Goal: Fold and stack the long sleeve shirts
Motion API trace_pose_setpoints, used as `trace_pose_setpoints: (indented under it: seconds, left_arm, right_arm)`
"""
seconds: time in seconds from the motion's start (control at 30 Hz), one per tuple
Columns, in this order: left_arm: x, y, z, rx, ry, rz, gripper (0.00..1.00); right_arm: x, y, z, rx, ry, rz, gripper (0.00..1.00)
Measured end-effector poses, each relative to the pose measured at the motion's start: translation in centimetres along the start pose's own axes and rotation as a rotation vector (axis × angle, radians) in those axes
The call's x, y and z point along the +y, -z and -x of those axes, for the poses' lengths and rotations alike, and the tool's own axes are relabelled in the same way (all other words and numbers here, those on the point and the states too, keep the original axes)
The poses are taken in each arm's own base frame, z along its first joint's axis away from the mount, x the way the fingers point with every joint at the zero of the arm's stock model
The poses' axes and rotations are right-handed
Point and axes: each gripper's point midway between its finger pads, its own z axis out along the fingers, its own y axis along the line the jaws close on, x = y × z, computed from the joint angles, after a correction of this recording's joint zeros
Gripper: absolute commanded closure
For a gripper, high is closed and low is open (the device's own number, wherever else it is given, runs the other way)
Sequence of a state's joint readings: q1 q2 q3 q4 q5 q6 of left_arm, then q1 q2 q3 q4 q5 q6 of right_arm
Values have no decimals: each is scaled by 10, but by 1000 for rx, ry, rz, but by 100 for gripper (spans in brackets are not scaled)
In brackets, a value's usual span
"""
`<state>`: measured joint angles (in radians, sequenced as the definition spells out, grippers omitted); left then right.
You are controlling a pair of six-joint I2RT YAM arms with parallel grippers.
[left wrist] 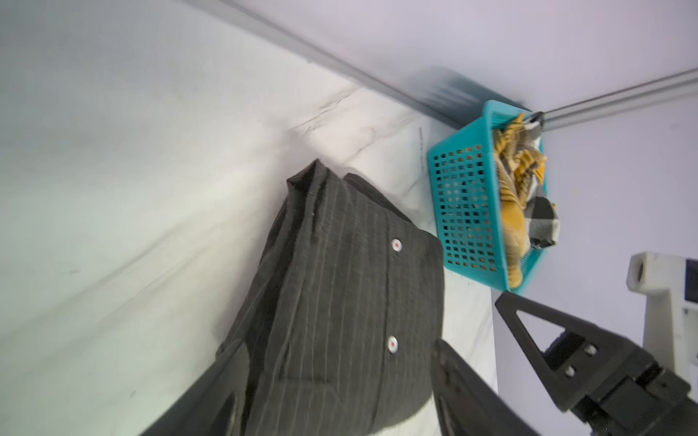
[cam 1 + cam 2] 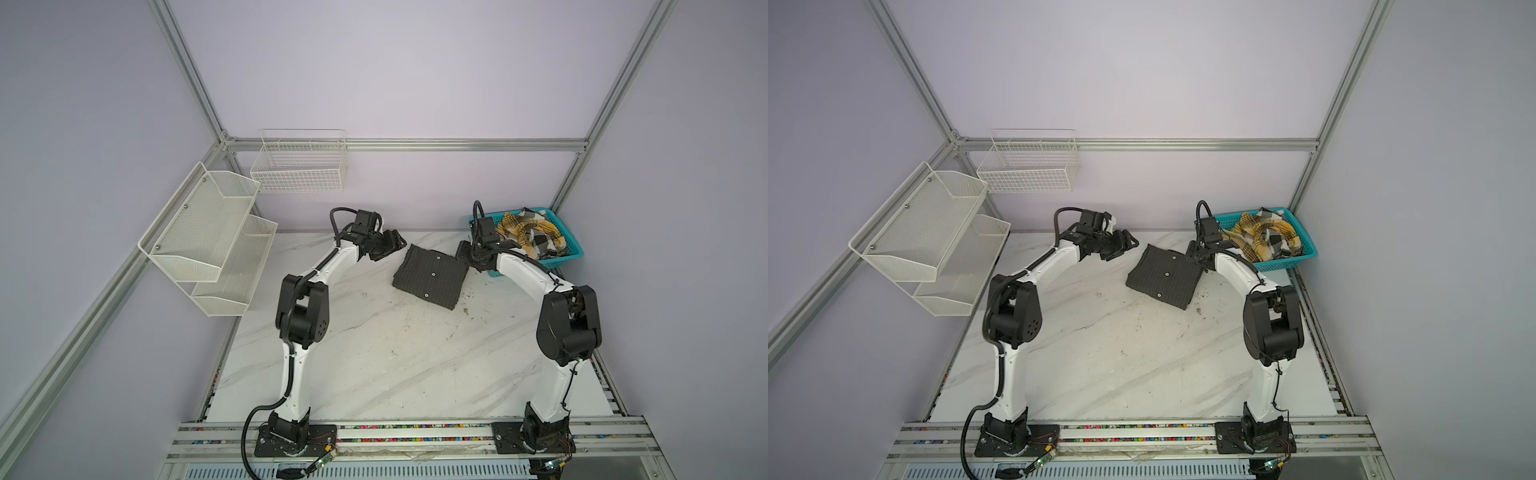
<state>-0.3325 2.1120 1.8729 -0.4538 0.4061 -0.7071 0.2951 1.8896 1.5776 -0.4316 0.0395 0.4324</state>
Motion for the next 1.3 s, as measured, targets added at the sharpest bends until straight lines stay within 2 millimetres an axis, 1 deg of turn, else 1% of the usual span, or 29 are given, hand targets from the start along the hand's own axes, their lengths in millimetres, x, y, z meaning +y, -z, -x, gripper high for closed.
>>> trace_pose_setpoints:
  seconds: [0.03, 0.07, 0.1, 0.13, 0.17, 0.2, 0.23, 0.3, 0.33, 0.37, 0.43, 0.47, 0.5, 0.57, 0.63, 0.7, 0.8, 0.87, 0.93, 0.97, 1.0, 1.03, 1.07, 1.1, 1.13, 1.2, 1.23, 1.27, 1.3]
  left_arm:
    - [-12, 17, -1, -16, -17, -19, 48]
    - [-22, 27, -6, -22, -37, -40, 52]
    - [-30, 32, -13, -19, -52, -60, 55]
    - [-36, 31, -23, -4, -60, -75, 57]
    - [-40, 25, -35, 22, -68, -90, 59]
    - [-40, 15, -46, 49, -71, -96, 61]
    - [-37, 0, -60, 88, -69, -96, 63]
    - [-24, -30, -86, 160, -60, -79, 64]
    - [-12, -44, -99, 197, -49, -59, 66]
    - [4, -59, -112, 235, -29, -29, 68]
    - [33, -79, -130, 287, 7, 22, 72]
    - [47, -85, -137, 309, 25, 44, 74]
    - [51, -88, -139, 322, 37, 36, 75]
    - [51, -82, -133, 307, 46, 37, 77]
    - [57, -71, -136, 289, 54, 53, 77]
    - [68, -53, -152, 292, 71, 77, 77]
    - [88, -16, -193, 324, 124, 132, 77]
    - [96, 11, -226, 344, 151, 152, 76]
    - [99, 39, -259, 355, 159, 169, 76]
    - [98, 56, -279, 367, 161, 174, 75]
    - [97, 68, -293, 373, 159, 175, 72]
    - [93, 84, -307, 376, 155, 169, 67]
    - [88, 100, -316, 367, 151, 160, 64]
    - [82, 112, -314, 339, 149, 149, 62]
    - [76, 123, -305, 289, 142, 136, 59]
    - [62, 141, -272, 146, 124, 96, 59]
    - [61, 147, -255, 92, 125, 97, 60]
    - [60, 150, -236, 47, 131, 105, 60]
    - [60, 149, -218, 19, 135, 119, 60]
  right_arm:
    - [8, 5, 2, -10, 7, 15, 53]
    - [16, 7, 2, -11, 16, 27, 55]
    - [21, 4, 1, -6, 20, 37, 57]
    - [24, -2, -1, 5, 28, 43, 57]
    - [24, -11, -6, 22, 31, 44, 57]
    - [23, -21, -11, 42, 34, 41, 57]
    - [20, -33, -18, 67, 40, 32, 57]
    - [11, -56, -35, 118, 44, 10, 57]
    - [7, -66, -44, 144, 46, 0, 57]
    - [4, -75, -52, 165, 48, -11, 57]
    - [-2, -86, -63, 196, 51, -29, 57]
    - [-5, -90, -68, 207, 54, -36, 58]
    - [-6, -93, -71, 215, 57, -40, 58]
    - [-6, -95, -76, 227, 62, -34, 61]
    - [-4, -93, -83, 237, 67, -17, 62]
    - [-3, -88, -97, 255, 81, -10, 65]
    - [11, -74, -129, 293, 126, 15, 66]
    - [27, -55, -155, 318, 168, 50, 65]
    - [36, -37, -180, 344, 204, 77, 65]
    - [41, -25, -194, 359, 227, 93, 65]
    - [43, -16, -203, 371, 241, 104, 64]
    - [44, -5, -212, 379, 255, 114, 62]
    - [43, 4, -216, 383, 259, 120, 60]
    - [40, 11, -217, 382, 258, 119, 59]
    - [36, 19, -215, 376, 248, 114, 59]
    - [32, 29, -204, 349, 225, 103, 59]
    - [33, 32, -198, 333, 214, 105, 59]
    - [34, 33, -193, 322, 201, 105, 61]
    - [34, 33, -188, 312, 189, 103, 63]
